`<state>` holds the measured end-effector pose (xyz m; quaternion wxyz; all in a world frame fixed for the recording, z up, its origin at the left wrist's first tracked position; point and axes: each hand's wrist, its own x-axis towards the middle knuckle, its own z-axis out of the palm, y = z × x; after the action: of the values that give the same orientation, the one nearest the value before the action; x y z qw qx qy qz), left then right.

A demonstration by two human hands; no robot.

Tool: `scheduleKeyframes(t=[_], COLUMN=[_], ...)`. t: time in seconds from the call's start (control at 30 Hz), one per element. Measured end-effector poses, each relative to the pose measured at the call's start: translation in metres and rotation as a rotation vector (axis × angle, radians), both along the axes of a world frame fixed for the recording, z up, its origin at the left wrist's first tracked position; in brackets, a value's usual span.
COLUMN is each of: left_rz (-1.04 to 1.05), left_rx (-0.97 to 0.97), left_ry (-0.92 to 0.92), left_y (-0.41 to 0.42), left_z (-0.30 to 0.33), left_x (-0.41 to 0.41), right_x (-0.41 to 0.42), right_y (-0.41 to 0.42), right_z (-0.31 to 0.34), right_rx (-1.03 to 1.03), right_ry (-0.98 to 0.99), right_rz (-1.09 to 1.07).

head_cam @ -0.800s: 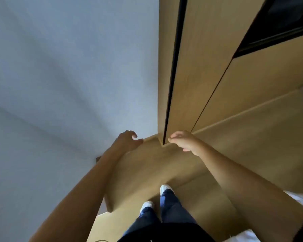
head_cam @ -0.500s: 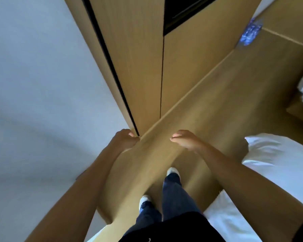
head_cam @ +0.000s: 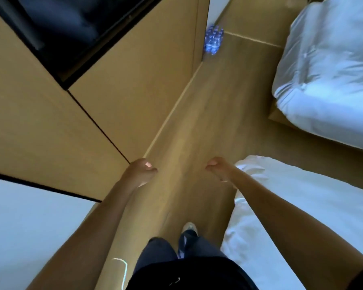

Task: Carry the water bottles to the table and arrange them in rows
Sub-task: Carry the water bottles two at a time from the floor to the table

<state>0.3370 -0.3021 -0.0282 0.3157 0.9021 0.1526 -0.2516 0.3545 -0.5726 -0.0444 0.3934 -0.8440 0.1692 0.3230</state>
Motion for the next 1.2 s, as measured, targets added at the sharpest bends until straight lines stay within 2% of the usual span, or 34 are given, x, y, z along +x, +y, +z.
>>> scheduleKeyframes(t=[0.1,0.33,0.67,0.9,1.0,1.2], left_rz=[-0.040,-0.174,-0.312,-0.339,-0.316,-0.243], left_rx=[0.010,-0.031,-0.029,-0.059,-0.131,-0.174], left_ry=[0.006,0.039,0.045,0.038,0.067,0.047], left_y=[-0.033,-0.111,-0.199,-0.264,-0.300,-0.383], left_z=[0.002,-0.009,-0.021,-0.019,-0.032,-0.042], left_x=[0.050,0.186,0.448,0.601,0.660,0.804], right_x=[0.035,0.134,0.369,0.496,0.555,0.709], right_y=[-0.039,-0.106,-0.198,-0.248,-0.279,-0.358], right_z=[0.005,0.003,0.018,0.007,-0.006,-0.019], right_rx=[0.051,0.031,-0.046,-0.020,-0.010,0.023], right_ry=[0.020,0.009,-0.042,-0.025,0.006,-0.025], right_rz=[-0.101,-0.149,-0.266,-0.304,-0.322,-0.309])
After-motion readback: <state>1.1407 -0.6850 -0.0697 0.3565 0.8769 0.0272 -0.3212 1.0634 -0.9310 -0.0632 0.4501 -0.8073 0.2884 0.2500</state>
